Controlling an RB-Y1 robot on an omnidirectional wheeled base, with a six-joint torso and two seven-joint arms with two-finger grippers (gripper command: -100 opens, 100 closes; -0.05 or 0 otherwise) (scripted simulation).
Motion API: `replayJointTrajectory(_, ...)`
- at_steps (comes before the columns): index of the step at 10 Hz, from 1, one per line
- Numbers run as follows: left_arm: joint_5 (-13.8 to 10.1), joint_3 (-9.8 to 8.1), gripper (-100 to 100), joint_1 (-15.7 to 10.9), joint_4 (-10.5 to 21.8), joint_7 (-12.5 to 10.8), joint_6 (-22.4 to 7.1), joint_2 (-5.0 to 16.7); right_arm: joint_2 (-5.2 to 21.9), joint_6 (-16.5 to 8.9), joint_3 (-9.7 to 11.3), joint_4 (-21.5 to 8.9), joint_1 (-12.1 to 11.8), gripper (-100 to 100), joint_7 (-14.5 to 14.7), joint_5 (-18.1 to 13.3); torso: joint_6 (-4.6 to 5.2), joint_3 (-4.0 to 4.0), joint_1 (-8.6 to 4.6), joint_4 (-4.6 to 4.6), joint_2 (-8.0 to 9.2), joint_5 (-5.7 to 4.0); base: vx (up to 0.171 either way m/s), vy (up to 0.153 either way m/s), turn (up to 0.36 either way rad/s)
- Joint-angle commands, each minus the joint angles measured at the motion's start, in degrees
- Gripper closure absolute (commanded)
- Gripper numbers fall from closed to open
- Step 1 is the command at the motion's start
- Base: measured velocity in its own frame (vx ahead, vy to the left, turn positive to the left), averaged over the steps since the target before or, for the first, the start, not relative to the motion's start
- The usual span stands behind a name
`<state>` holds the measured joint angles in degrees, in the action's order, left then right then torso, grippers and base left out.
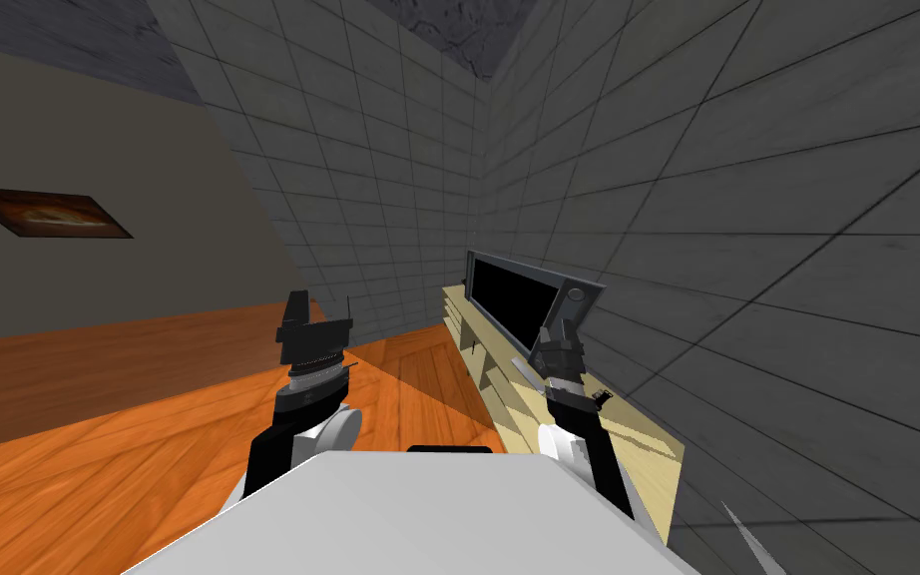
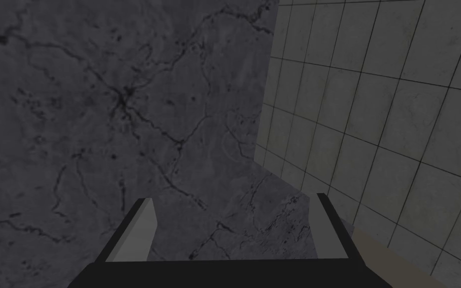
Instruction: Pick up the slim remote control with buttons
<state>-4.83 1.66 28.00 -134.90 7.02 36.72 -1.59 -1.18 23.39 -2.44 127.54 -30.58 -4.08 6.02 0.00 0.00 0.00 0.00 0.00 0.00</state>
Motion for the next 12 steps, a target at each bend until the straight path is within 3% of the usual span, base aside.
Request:
replayJointTrajectory(1, 0.00, 0.00, 0, 0.00, 0.00, 0.00, 0.00, 0.00, 2.61, -0.87, -0.28, -0.45, 0.16, -100, -0.34, 0.27, 0.00, 0.00, 0.00, 0.00, 0.00, 0.00, 0.005, 0.008, 0.003)
replayJointTrajectory(7, 0.00, 0.00, 0, 0.00, 0.00, 0.00, 0.00, 0.00, 10.72, -9.11, -3.61, -4.78, 1.78, -100, -3.94, 2.88, 0.00, -0.05, 0.12, -0.02, -0.08, 0.02, 0.015, 0.029, 0.002)
replayJointTrajectory(8, 0.00, 0.00, 0, 0.00, 0.00, 0.00, 0.00, 0.00, 10.72, -9.74, -3.61, -4.78, 1.78, -100, -3.94, 2.88, 0.00, -0.04, 0.13, -0.02, -0.07, 0.03, 0.010, 0.026, -0.002)
replayJointTrajectory(12, 0.00, 0.00, 0, 0.00, 0.00, 0.00, 0.00, 0.00, 12.64, -16.21, -6.48, -7.96, 2.93, -100, -6.83, 4.89, 0.00, -0.03, 0.12, -0.01, -0.05, 0.03, 0.011, 0.035, -0.001)
